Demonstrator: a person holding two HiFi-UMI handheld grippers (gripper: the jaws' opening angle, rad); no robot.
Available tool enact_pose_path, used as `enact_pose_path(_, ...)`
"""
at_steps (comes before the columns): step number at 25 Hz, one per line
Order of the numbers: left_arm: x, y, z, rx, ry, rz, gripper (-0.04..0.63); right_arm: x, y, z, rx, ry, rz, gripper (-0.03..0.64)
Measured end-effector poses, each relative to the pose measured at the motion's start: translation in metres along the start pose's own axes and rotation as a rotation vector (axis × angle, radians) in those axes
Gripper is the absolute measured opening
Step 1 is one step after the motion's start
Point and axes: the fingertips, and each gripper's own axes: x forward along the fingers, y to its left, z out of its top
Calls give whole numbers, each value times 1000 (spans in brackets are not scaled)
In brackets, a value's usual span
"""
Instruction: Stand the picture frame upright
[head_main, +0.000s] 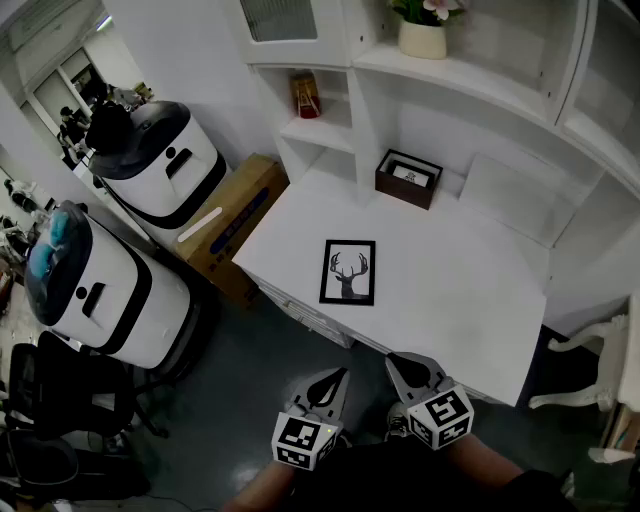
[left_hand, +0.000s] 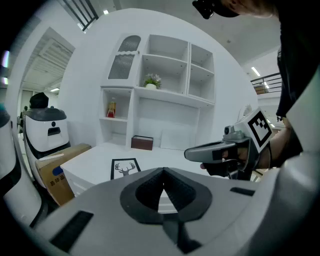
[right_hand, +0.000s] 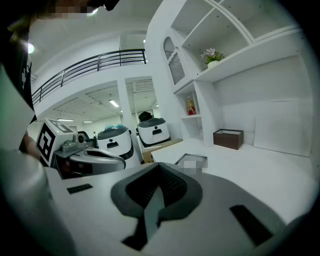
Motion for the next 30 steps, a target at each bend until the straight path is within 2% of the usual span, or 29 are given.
enact_pose_path(12,-2,5,-2,-12,-6,-3,5,5,6,6,-15,-34,3,3)
enact_pose_path(30,-15,25,-10,-19,7,-13,5,19,21,1,3,-15,-29,2)
